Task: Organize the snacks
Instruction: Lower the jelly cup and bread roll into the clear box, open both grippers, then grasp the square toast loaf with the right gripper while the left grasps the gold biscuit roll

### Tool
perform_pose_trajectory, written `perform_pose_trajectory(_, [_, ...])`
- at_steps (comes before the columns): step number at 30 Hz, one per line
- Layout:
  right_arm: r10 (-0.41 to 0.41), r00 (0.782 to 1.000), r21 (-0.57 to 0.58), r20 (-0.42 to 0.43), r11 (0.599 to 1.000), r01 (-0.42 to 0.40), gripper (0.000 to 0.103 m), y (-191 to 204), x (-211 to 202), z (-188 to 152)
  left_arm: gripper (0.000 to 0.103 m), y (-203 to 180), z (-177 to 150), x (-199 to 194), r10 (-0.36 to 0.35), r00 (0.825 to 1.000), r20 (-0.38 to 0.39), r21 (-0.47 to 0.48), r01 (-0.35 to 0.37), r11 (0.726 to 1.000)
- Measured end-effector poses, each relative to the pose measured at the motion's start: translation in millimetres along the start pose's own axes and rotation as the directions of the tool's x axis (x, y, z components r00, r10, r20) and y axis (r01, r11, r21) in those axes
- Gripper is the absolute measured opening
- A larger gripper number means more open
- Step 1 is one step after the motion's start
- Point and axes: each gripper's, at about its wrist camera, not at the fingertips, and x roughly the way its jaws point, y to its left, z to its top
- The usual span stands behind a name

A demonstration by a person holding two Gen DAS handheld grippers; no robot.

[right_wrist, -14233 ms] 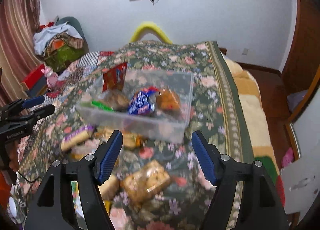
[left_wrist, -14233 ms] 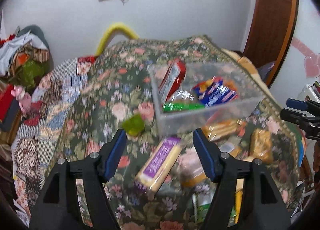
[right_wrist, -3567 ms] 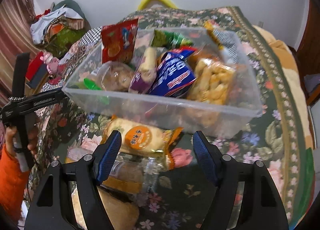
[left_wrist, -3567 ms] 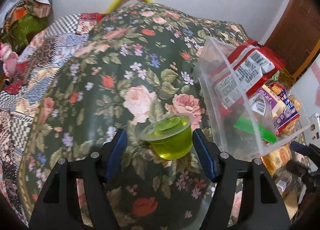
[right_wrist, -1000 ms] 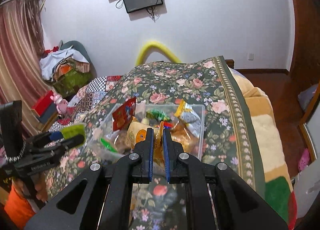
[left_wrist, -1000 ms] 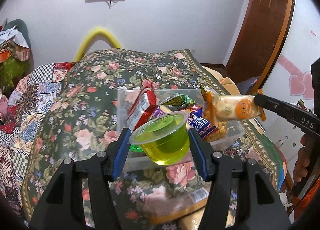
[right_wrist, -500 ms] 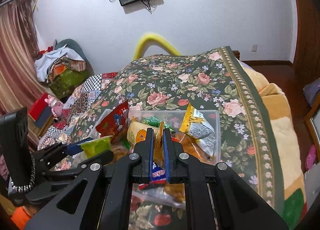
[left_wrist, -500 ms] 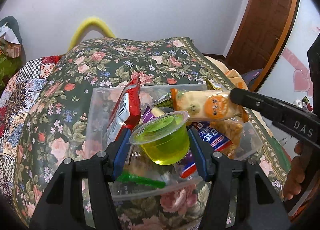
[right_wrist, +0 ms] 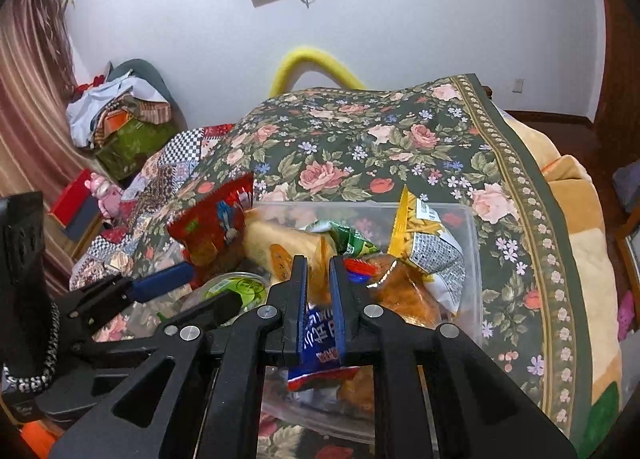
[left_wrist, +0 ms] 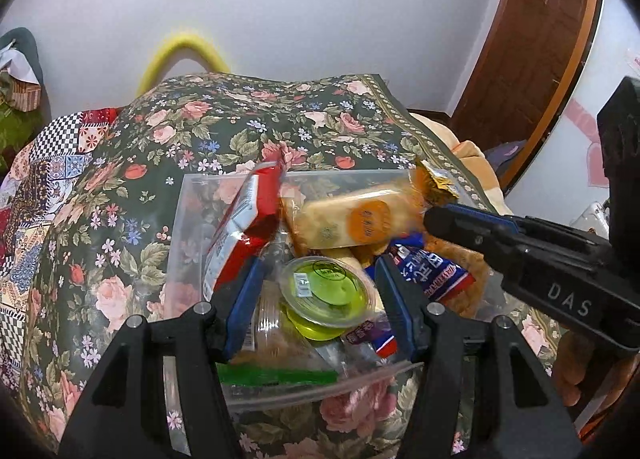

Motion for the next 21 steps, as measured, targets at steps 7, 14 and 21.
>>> perform_pose_trajectory(7, [-0.005, 1.000, 0.005, 0.000, 1.000, 0.005, 0.028, -2, -17, -7, 0.058, -6, -6, -33, 0.003, 1.000, 0.023, 0.025, -0.003, 1.000])
perform_pose_trajectory(14, [-0.003, 1.000, -0.024, 0.009, 1.000, 0.003, 0.047, 9, -51, -25, 0.058, -9, -22, -76, 0.026, 0.999, 0.046, 0.064, -0.029, 0.998])
perform_pose_trajectory(21, [0.016, 1.000, -0.051, -0.025, 0.999, -0.017, 0.070, 32, -69, -57, 0.061, -7, -55, -112, 0.052, 0.998, 0.042, 0.084, -0.055, 0.995])
